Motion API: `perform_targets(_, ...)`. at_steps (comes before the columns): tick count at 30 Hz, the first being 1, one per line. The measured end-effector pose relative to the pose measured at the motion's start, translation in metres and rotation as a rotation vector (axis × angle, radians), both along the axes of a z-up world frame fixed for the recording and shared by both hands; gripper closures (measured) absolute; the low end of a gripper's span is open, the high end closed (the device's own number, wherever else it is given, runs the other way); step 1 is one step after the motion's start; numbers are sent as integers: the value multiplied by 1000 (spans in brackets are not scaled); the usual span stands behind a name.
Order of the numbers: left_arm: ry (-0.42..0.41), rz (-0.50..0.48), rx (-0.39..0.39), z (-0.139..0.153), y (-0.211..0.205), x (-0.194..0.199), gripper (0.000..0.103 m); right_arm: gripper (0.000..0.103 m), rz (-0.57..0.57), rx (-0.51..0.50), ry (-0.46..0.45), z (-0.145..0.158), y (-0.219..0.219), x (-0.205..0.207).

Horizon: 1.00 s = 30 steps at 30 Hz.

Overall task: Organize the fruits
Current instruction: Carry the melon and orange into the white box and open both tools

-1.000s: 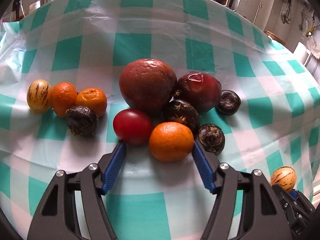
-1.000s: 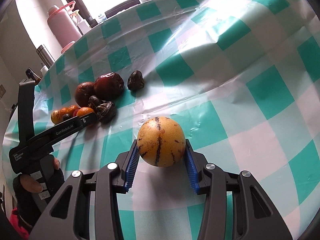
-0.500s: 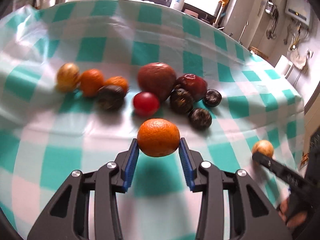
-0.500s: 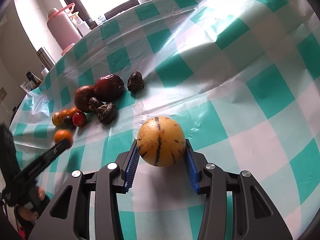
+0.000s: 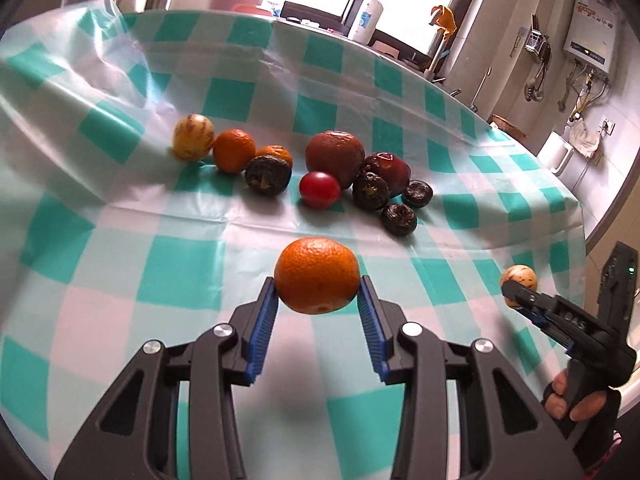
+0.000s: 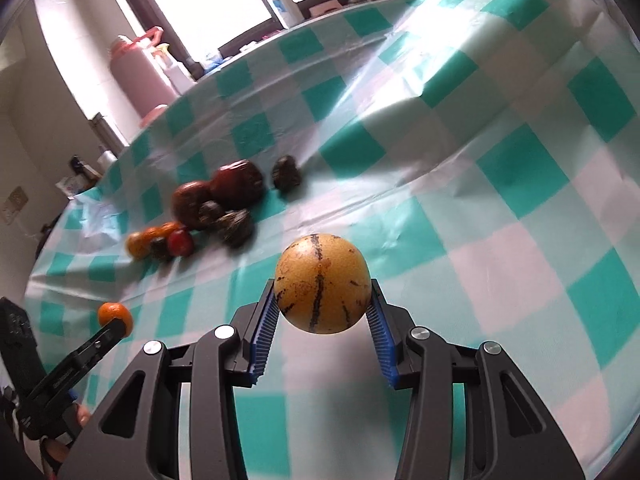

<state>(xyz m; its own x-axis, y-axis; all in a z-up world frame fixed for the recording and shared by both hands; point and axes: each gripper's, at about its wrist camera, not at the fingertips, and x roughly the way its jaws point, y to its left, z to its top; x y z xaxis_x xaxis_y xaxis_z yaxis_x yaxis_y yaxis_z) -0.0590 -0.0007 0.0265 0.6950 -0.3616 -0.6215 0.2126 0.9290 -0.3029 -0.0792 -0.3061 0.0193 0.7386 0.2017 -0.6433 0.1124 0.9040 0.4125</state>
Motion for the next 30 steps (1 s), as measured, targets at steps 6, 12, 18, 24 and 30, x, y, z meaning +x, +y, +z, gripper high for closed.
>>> perform_targets(6, -31, -47, 36, 6, -4, -43, 62, 59, 68, 4, -84, 11, 10, -51)
perform_targets(12, -92, -135, 98, 18, -35, -77, 62, 59, 87, -48, -150, 18, 7, -98)
perform_targets(18, -107, -233, 151, 19, -73, -104, 62, 59, 68, -102, -223, 21, -11, -150)
perform_targets(24, -132, -311, 212, 21, -108, -128, 62, 59, 33, -149, -261, 20, -31, -187)
perform_targets(30, -168, -418, 271, 24, -146, -153, 62, 59, -64, -153, -228, 3, -68, -220)
